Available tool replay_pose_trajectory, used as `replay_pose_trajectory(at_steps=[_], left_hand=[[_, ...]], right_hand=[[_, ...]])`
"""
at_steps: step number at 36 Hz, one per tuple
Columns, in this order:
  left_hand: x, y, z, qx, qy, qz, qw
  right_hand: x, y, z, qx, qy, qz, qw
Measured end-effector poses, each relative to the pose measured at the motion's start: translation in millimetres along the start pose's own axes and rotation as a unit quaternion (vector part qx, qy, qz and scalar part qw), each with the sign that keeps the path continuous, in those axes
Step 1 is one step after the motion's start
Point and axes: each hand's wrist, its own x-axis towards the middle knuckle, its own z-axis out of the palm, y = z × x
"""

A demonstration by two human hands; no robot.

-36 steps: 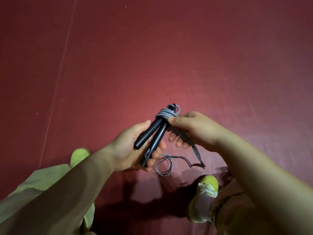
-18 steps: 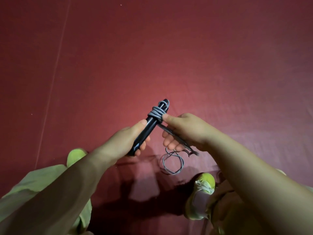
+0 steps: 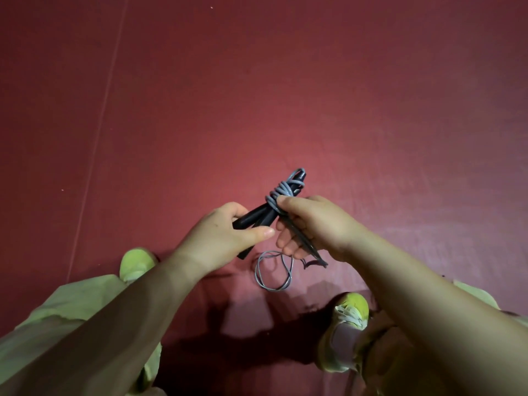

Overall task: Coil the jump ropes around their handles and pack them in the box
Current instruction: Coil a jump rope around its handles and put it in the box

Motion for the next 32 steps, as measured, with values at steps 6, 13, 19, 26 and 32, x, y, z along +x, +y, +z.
replay_pose_trajectory(at_steps=[6,13,19,26,32], left_hand=[[-3,5,-1,0.063,0.014,0.029,0.998],[-19,23,-12,-0.386,-0.333,-0.127,0.851],[-24,28,-9,-0.481,-0.409,-0.134,0.764],[-20,27,-8,-0.376,-0.297,-0.154,0.864],[-20,26,-5,-0.273,-0.216,-0.138,0.927]], right_hand=[[-2,1,4,-0.020,0.039,-0.047,0.998],[-3,-3,-6,0.042,0.041,-0.145,0.988],[1,-1,-10,0.076,-0.010,-0.167,0.983],[-4,-2,-16,-0.056,0.009,-0.101,0.993],[4,5,-15,-0.073,0.037,-0.069,0.994]])
